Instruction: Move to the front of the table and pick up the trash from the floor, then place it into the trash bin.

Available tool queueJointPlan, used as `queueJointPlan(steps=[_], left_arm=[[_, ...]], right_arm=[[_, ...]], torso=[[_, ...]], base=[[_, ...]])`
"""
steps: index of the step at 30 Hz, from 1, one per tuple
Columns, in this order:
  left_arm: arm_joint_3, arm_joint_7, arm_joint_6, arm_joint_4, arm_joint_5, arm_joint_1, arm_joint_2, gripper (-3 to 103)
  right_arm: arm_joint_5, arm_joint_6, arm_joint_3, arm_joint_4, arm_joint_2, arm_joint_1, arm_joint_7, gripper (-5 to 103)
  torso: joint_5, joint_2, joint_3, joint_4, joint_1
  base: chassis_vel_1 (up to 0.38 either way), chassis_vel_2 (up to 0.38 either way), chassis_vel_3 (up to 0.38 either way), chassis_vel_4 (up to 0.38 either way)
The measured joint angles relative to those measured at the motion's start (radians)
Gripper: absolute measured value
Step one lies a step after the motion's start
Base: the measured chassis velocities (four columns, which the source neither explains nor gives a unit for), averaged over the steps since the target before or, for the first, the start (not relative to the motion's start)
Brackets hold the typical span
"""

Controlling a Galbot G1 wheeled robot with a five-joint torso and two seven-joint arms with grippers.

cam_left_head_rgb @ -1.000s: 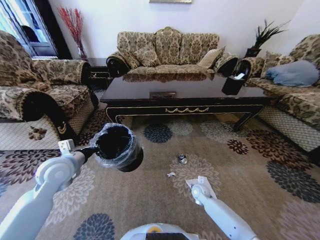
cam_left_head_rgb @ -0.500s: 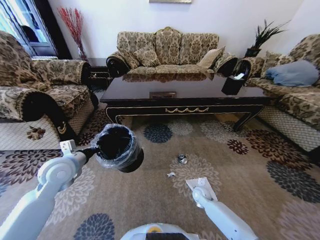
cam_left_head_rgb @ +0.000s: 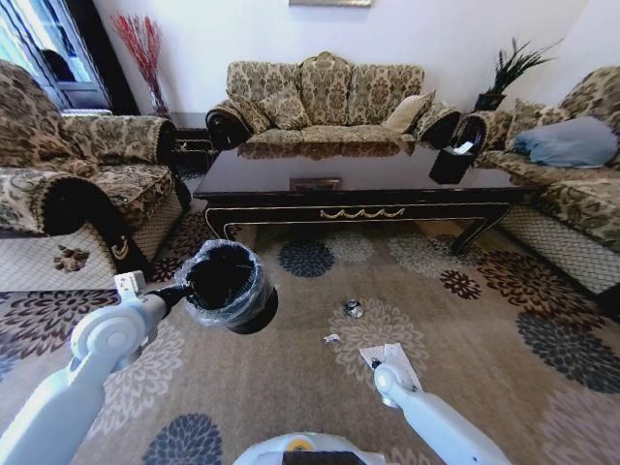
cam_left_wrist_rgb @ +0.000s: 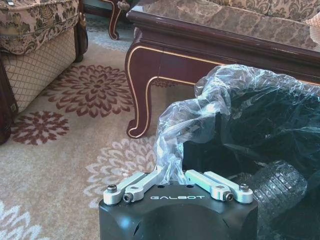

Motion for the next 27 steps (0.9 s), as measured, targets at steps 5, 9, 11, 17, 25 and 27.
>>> queueJointPlan(steps=[5,9,11,17,25,27], left_arm=[[0.000,0.000,0.000,-0.002,0.000,0.001,0.003,2],[-0.001,0.000,0.000,-0.004,0.000,0.006,0.004,2],[-0.004,0.000,0.000,-0.005,0.000,0.010,0.004,2],[-0.007,0.000,0.000,-0.005,0.000,0.010,0.006,2],[0.001,0.000,0.000,0.002,0.000,0.002,0.004,2],[0.006,0.000,0.000,0.005,0.001,-0.001,0.001,2]], right_arm=[[-0.037,-0.001,-0.027,-0.005,0.002,-0.014,0.000,78],[-0.052,-0.001,-0.045,-0.011,0.006,-0.014,0.000,94],[-0.053,-0.001,-0.053,-0.012,0.007,-0.009,-0.001,97],[-0.082,0.000,-0.066,-0.061,0.014,0.016,-0.006,100],[-0.108,0.000,-0.078,-0.108,0.017,0.037,-0.016,96],[-0.109,0.001,-0.078,-0.113,0.020,0.041,-0.018,91]], torso=[[0.0000,0.000,0.000,0.0000,0.000],[0.0001,0.000,0.000,0.0000,0.000],[0.0000,0.000,0.000,0.0000,0.000],[0.0000,0.000,0.000,0.0001,0.000],[0.0001,0.000,0.000,0.0000,0.000],[0.0000,0.000,0.000,0.0001,0.000]], base=[[0.000,0.000,0.000,0.000],[0.000,0.000,0.000,0.000],[0.000,0.000,0.000,0.000],[0.000,0.000,0.000,0.000],[0.000,0.000,0.000,0.000],[0.000,0.000,0.000,0.000]])
